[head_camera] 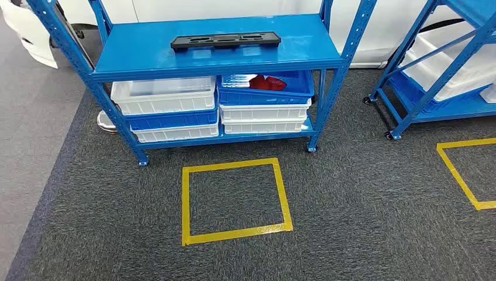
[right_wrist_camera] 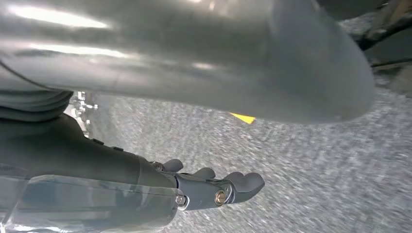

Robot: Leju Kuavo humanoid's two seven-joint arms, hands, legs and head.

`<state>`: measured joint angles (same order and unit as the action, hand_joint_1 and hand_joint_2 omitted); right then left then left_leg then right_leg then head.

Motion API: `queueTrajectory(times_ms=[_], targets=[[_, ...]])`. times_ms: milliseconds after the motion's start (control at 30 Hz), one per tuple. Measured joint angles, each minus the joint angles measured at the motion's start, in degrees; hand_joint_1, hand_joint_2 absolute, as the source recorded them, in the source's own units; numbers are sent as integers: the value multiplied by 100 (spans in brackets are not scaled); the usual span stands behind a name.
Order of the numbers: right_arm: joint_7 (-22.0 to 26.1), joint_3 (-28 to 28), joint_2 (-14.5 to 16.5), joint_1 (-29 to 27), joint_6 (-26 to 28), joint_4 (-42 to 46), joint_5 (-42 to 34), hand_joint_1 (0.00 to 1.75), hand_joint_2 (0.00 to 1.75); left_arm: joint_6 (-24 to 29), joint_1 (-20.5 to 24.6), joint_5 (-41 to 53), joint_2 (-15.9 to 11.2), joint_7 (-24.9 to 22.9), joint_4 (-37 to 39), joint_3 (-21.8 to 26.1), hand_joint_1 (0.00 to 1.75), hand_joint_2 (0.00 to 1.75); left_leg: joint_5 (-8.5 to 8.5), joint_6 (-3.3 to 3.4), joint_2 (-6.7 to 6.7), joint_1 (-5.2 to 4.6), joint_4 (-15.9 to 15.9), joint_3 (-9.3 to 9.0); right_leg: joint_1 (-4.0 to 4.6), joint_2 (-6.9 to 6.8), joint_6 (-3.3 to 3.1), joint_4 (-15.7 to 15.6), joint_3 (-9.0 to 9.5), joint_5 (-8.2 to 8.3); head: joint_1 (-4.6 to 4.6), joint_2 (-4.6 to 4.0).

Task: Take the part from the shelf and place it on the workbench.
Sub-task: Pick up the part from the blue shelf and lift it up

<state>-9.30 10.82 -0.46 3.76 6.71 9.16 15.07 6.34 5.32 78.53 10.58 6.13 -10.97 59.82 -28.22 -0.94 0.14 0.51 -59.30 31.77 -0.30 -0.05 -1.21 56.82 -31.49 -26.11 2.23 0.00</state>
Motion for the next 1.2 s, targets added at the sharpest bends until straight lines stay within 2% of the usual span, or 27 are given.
queueTrajectory(times_ms=[67,133,167,200,233,300,333,367,467,533,567,633,667,700,733,800,833,867,933,1000,1033,1067,1133,1167,1200], targets=[[-18,0,-3,1,2,-1,-23,0,0,2,-1,20,0,28,0,0,0,0,-226,-19,0,9,-399,178,3,-1,-18,1,-3,1,0,0],[-57,-1,-5,1,12,-2,-83,0,0,2,-3,69,0,70,0,-2,0,0,-573,-54,1,19,-1168,529,10,-2,-41,8,-8,-1,0,-1],[-70,-2,-4,-2,19,-2,-118,0,0,-1,-4,96,0,80,0,-6,0,0,-625,-66,2,20,-1409,642,12,-1,-44,14,-8,-5,0,-1],[-81,-4,-2,-5,27,-2,-152,0,0,-5,-2,123,0,81,0,-13,0,0,-564,-71,2,21,-1440,658,12,2,-42,21,-5,-10,0,-1],[-85,-8,2,-8,35,-2,-181,0,0,-10,4,150,0,73,0,-22,0,0,-399,-69,2,22,-1232,560,10,7,-34,30,2,-17,0,-1],[-86,-28,11,-11,52,-1,-234,0,0,-27,24,201,0,39,0,-48,0,0,-13,-42,2,20,-437,181,17,19,2,57,14,-43,0,0],[-86,-44,14,-11,58,0,-255,0,0,-36,40,226,0,17,0,-61,0,0,96,-13,-1,17,-113,29,28,24,28,77,10,-55,0,0],[-85,-62,15,-12,64,0,-275,0,0,-46,53,244,1,-7,0,-73,0,0,136,17,-5,12,73,-53,40,26,57,93,0,-61,-1,0],[-79,-101,19,-21,75,0,-308,0,0,-75,59,274,1,-73,0,-97,0,0,147,122,-12,4,145,-54,40,23,151,112,-27,-63,-1,-1],[-73,-118,23,-31,80,0,-312,0,0,-89,60,279,-1,-103,0,-109,0,0,180,193,-6,18,176,-50,19,21,215,323,-119,-224,-1,-2],[-70,-129,26,-36,81,0,-315,0,0,-96,61,280,-2,-114,0,-115,0,0,191,218,-1,22,186,-47,5,20,244,597,-244,-394,-1,-2],[-66,-154,35,-43,81,0,-323,0,0,-113,47,282,-2,-125,0,-122,0,0,194,237,10,13,184,-32,-12,19,287,1376,-609,-764,-1,-1],[-65,-164,40,-49,81,0,-332,0,0,-117,33,288,-2,-128,0,-124,0,0,193,238,14,9,183,-30,-17,18,297,1664,-745,-847,-1,0],[-64,-174,44,-56,82,0,-345,0,0,-120,23,296,-2,-131,0,-127,0,0,193,238,15,7,181,-31,-20,18,299,1760,-790,-821,-1,0],[-64,-184,47,-63,85,0,-359,0,0,-120,18,305,-2,-132,0,-133,0,0,192,237,11,6,180,-36,-21,18,290,1616,-720,-685,-1,-1],[-51,-209,48,-70,106,0,-380,0,0,-121,21,317,-2,-131,0,-157,0,0,186,226,-1,4,179,-55,-13,16,238,825,-338,-286,-2,-1],[-31,-224,47,-69,128,0,-387,0,0,-121,26,320,-1,-129,0,-169,0,0,180,209,-5,-5,174,-57,3,13,205,451,-163,-147,-2,-1],[7,-237,46,-68,157,0,-391,0,0,-122,32,321,-1,-126,0,-179,0,0,175,185,-5,-12,170,-55,21,12,173,201,-52,-74,-1,-1],[134,-257,46,-69,230,1,-390,0,0,-122,47,326,1,-121,0,-193,0,0,175,125,-1,-21,173,-47,51,11,125,93,-21,-66,0,-1],[329,-269,46,-73,320,1,-363,0,0,-122,69,341,2,-124,0,-204,0,0,140,64,0,-22,142,-31,19,7,67,50,-12,-37,0,-1],[447,-275,43,-74,369,1,-339,0,0,-122,83,354,3,-133,0,-208,0,0,53,39,-1,-23,27,17,1,1,34,22,-3,-20,0,-1],[579,-282,37,-72,423,2,-313,0,0,-123,97,369,2,-146,0,-211,0,0,-97,16,-3,-21,-205,117,-18,-4,7,-3,6,-5,0,-1],[872,-299,10,-70,544,2,-271,0,0,-130,119,403,2,-179,0,-218,0,0,-481,-18,-5,-2,-964,450,-10,-8,-20,-3,5,-5,0,-2],[1015,-309,-7,-70,610,2,-261,0,0,-136,126,422,2,-197,0,-223,0,0,-601,-33,-5,6,-1305,603,-6,-7,-23,4,3,-7,0,-2],[1147,-320,-28,-70,675,2,-248,0,0,-144,131,443,2,-215,0,-231,0,0,-613,-43,-4,12,-1473,679,-4,-5,-23,10,5,-12,0,-2]])
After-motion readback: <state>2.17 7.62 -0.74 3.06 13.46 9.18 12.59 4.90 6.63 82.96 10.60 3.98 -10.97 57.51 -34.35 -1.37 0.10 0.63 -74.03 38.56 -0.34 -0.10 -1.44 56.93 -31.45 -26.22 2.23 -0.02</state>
